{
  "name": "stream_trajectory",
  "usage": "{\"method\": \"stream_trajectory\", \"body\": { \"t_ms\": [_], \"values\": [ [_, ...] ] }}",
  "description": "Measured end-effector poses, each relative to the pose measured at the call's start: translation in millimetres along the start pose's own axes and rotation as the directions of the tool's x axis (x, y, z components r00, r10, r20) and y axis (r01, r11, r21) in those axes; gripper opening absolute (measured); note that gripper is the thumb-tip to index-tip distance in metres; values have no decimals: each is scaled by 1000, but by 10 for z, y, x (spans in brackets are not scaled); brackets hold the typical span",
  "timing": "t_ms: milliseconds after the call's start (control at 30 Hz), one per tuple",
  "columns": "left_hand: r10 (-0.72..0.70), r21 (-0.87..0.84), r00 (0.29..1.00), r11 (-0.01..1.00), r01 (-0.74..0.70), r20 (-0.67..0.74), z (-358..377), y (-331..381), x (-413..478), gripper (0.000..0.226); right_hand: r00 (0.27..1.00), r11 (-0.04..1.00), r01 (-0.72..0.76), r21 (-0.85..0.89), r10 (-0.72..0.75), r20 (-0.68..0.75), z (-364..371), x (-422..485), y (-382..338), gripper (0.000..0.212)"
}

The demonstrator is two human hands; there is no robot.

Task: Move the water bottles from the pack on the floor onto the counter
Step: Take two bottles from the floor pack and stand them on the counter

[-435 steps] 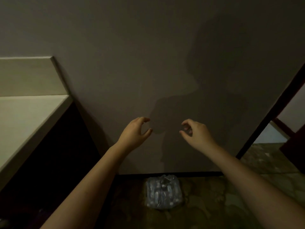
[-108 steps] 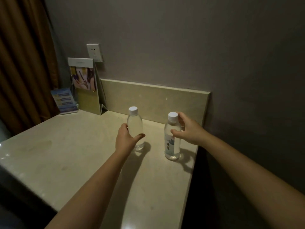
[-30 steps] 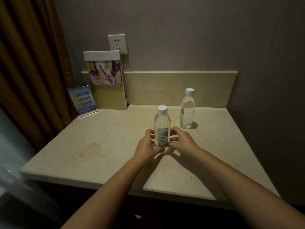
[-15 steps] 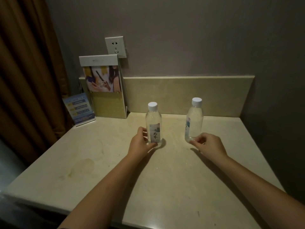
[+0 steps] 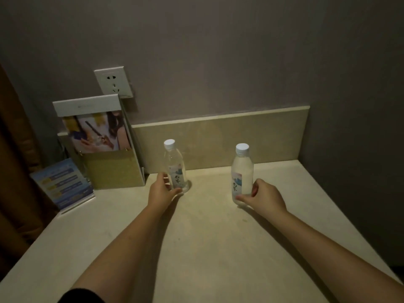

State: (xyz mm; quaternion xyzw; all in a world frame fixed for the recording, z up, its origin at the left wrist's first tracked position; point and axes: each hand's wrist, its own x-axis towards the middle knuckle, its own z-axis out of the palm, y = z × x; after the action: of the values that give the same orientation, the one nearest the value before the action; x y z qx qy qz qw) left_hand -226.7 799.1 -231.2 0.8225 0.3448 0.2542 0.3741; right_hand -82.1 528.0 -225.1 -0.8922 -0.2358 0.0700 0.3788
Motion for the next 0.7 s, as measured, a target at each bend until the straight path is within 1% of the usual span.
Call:
{"method": "stream_trajectory", "body": {
  "t_ms": [233,400,700],
  "values": [
    [20,-62,999,998,-18,45,-65,-164,387,60,1000,1000,-12,25,12,-22,112,170,-152,47],
    [33,-90,998,996,-28,54,-36,-196,511,57,1000,999,-17,28,18,-20,182,243,-248,47],
    [86,-85,996,993,-84,22,31,-204,559,58,999,999,-29,44,30,-31,280,335,-330,49]
  ]
}}
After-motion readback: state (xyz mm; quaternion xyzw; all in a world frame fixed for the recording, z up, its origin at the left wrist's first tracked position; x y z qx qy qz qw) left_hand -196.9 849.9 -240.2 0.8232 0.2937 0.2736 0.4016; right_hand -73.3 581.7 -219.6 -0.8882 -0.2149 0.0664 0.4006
